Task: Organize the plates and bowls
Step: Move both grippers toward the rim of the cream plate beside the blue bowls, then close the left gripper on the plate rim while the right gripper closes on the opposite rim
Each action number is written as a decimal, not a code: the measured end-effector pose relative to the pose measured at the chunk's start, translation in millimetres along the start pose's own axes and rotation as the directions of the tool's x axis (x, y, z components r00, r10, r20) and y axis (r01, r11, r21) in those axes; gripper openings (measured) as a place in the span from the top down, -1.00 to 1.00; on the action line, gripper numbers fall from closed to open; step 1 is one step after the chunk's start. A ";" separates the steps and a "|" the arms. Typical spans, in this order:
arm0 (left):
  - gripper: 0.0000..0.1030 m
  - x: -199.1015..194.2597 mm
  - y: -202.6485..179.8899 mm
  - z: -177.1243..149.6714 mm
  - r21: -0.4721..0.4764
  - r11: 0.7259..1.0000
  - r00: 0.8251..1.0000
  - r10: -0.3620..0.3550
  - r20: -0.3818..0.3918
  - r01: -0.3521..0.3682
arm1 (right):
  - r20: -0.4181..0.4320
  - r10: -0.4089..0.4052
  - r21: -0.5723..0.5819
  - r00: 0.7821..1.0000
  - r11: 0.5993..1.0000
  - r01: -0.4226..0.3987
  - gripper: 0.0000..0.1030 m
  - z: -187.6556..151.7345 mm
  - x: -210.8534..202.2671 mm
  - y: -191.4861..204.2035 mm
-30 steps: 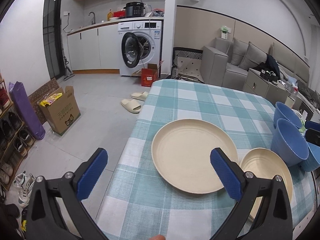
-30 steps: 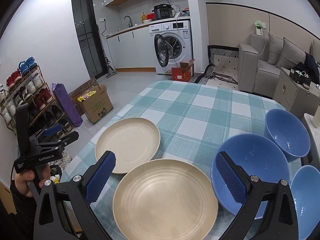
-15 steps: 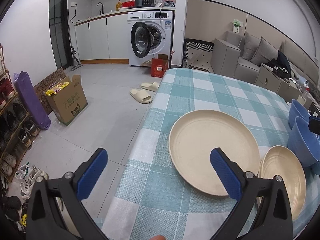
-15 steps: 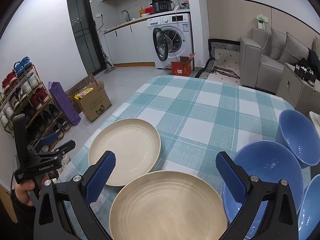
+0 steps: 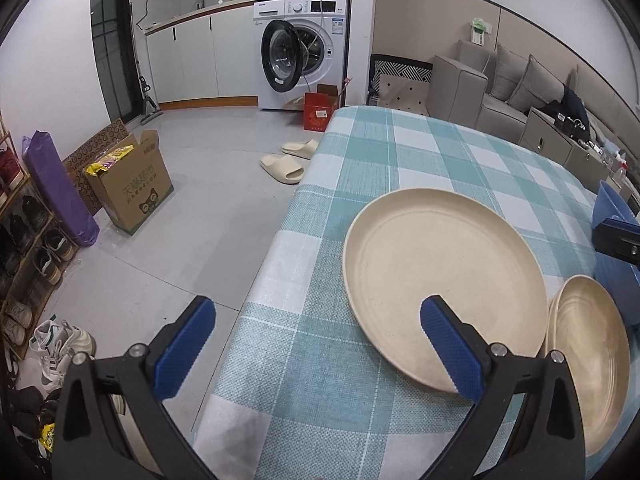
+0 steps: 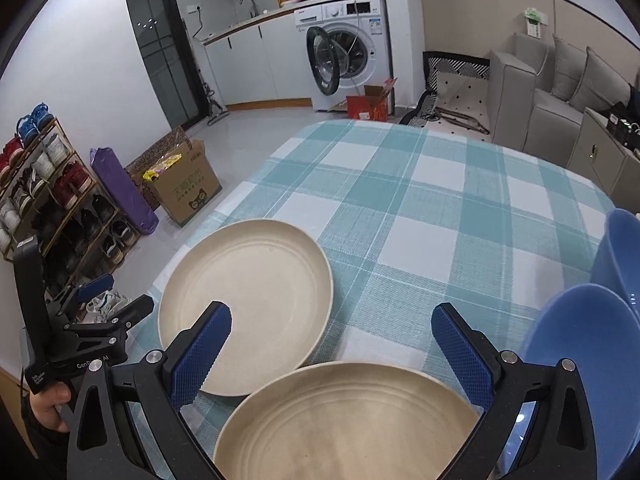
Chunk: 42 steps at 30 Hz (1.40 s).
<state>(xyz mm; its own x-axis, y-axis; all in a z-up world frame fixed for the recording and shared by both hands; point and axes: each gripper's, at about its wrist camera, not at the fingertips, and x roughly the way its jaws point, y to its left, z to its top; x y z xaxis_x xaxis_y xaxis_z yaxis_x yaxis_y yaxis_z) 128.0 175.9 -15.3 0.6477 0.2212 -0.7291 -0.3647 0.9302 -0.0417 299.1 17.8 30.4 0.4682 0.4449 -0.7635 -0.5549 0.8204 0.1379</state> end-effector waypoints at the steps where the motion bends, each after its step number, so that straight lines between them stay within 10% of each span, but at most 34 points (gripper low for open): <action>1: -1.00 1.8 0.3 -0.4 -0.004 1.000 1.000 -0.007 -0.005 0.007 | -0.009 -0.006 0.001 1.000 1.000 0.006 -0.98 0.3 6.1 1.0; 20: -0.85 28.5 -1.8 -9.6 -0.017 0.999 0.997 -0.049 -0.052 0.048 | -0.146 0.001 -0.018 0.989 1.000 -0.004 -0.96 -1.3 72.6 8.6; 42: -0.38 37.4 3.4 -15.9 -0.034 0.996 0.994 -0.080 -0.071 0.077 | -0.211 0.013 -0.063 0.977 0.998 -0.027 -0.41 -7.1 105.8 15.1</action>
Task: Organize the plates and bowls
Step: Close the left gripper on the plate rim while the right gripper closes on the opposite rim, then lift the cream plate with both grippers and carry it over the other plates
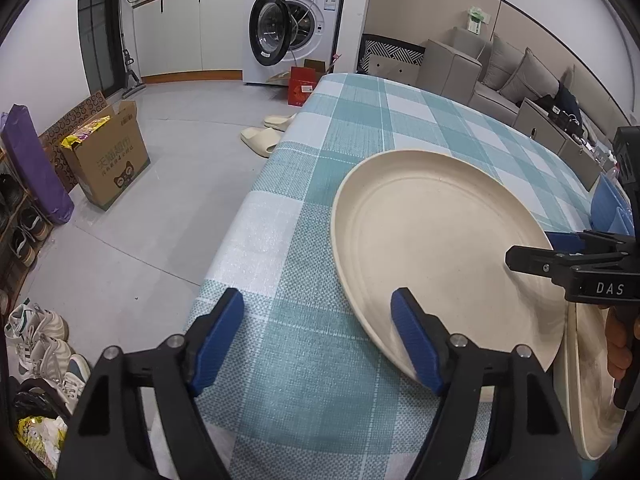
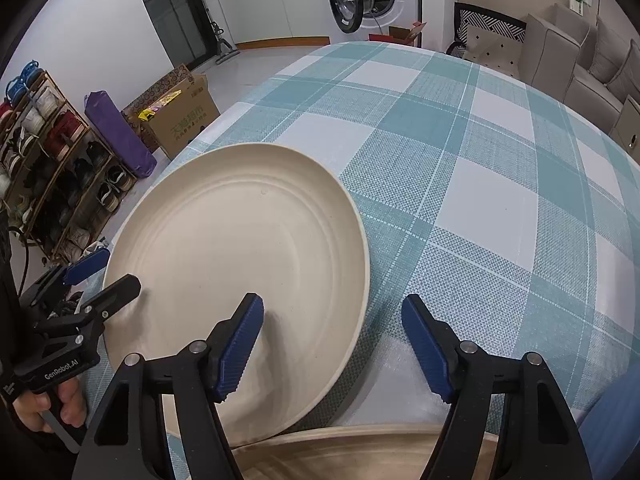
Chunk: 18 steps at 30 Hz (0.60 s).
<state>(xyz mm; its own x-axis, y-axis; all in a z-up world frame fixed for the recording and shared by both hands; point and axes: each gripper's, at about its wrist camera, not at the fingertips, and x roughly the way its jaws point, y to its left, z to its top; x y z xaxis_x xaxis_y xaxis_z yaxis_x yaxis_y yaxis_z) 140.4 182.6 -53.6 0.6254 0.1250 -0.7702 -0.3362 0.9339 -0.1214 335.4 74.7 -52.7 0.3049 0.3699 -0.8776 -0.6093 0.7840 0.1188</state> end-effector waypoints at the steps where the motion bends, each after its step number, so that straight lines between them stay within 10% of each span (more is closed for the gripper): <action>1: -0.34 -0.1 0.0 0.1 0.000 1.000 1.000 0.007 0.001 -0.007 | 0.001 -0.003 0.000 1.000 1.000 0.003 -0.38 -0.3 -0.3 0.1; 18: 0.27 -4.5 -7.3 -1.0 0.015 0.998 0.998 -0.067 0.005 0.067 | 0.010 0.001 -0.025 1.000 1.000 -0.001 0.25 -9.7 -7.9 1.4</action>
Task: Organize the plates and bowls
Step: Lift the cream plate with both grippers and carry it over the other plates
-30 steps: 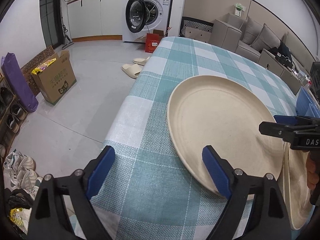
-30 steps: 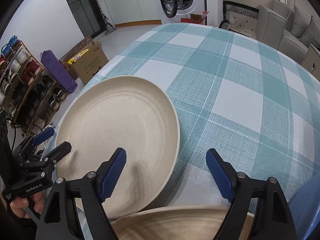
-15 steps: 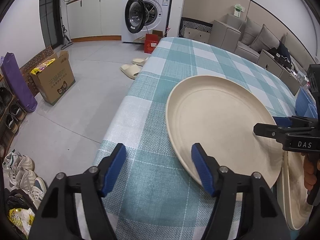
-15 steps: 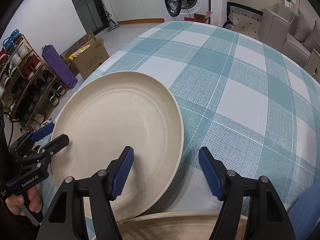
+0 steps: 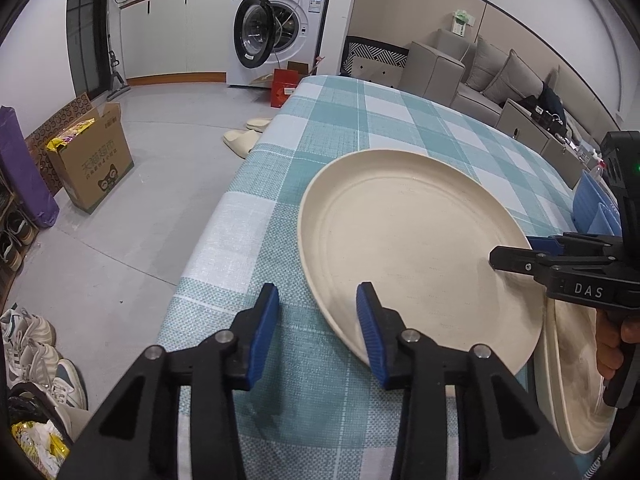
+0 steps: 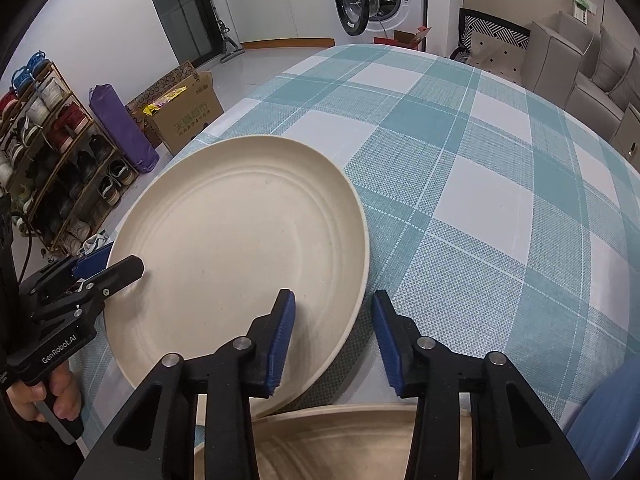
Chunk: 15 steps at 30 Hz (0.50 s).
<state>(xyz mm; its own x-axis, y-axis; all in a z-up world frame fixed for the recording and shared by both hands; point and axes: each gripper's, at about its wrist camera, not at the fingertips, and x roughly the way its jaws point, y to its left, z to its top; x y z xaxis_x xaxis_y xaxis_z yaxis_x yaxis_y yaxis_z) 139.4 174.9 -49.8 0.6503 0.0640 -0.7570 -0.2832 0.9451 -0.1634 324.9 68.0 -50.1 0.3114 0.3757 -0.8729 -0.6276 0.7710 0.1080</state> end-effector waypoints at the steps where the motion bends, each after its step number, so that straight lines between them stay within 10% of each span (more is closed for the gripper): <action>1: 0.29 -0.2 -0.6 0.1 0.000 1.000 1.000 -0.001 0.000 0.001 | 0.000 0.000 0.001 1.000 1.000 0.000 0.26 -0.1 0.1 0.3; 15: 0.48 -3.6 -10.1 -2.7 0.039 0.999 1.000 0.004 0.009 -0.005 | 0.027 -0.006 -0.014 1.000 1.000 0.007 0.54 -3.9 -4.5 5.8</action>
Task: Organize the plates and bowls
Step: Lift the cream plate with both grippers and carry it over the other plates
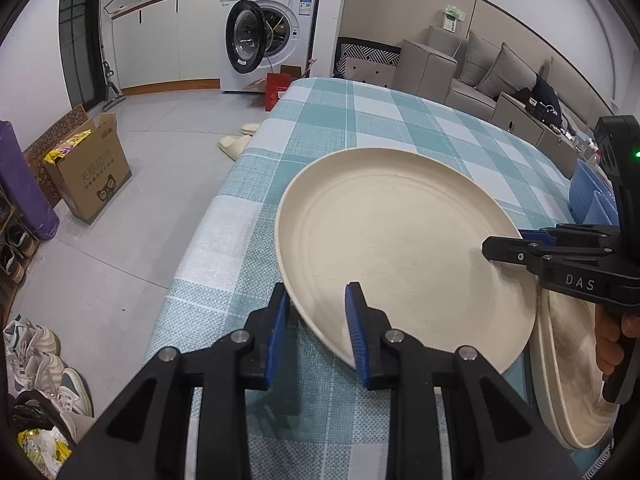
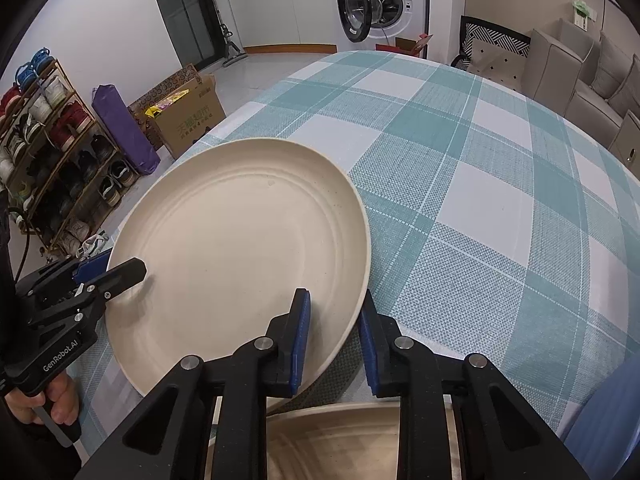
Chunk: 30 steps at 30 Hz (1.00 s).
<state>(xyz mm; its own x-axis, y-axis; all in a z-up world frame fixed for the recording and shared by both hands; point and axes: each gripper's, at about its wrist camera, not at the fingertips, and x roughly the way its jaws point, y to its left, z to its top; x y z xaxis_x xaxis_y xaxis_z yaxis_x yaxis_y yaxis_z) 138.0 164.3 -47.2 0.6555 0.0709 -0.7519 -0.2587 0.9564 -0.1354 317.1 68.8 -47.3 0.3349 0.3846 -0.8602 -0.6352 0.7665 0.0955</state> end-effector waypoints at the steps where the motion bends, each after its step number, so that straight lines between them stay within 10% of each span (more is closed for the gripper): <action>1: 0.48 0.1 0.2 0.1 -0.002 1.000 1.000 0.000 0.000 0.000 | 0.002 0.000 -0.001 1.000 1.000 0.000 0.54 -0.2 -0.1 0.1; 30: 0.50 -37.9 3.7 9.2 -0.022 1.000 0.995 0.024 0.092 -0.022 | 0.112 0.004 -0.033 0.994 0.999 -0.001 0.56 5.9 -33.3 16.8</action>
<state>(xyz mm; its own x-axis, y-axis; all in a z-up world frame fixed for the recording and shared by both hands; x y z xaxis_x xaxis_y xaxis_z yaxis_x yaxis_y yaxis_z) 118.7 167.7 -13.3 0.7120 0.1193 -0.6920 -0.2881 0.9483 -0.1329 299.5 71.9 -14.2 0.4082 0.4432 -0.7981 -0.6579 0.7489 0.0794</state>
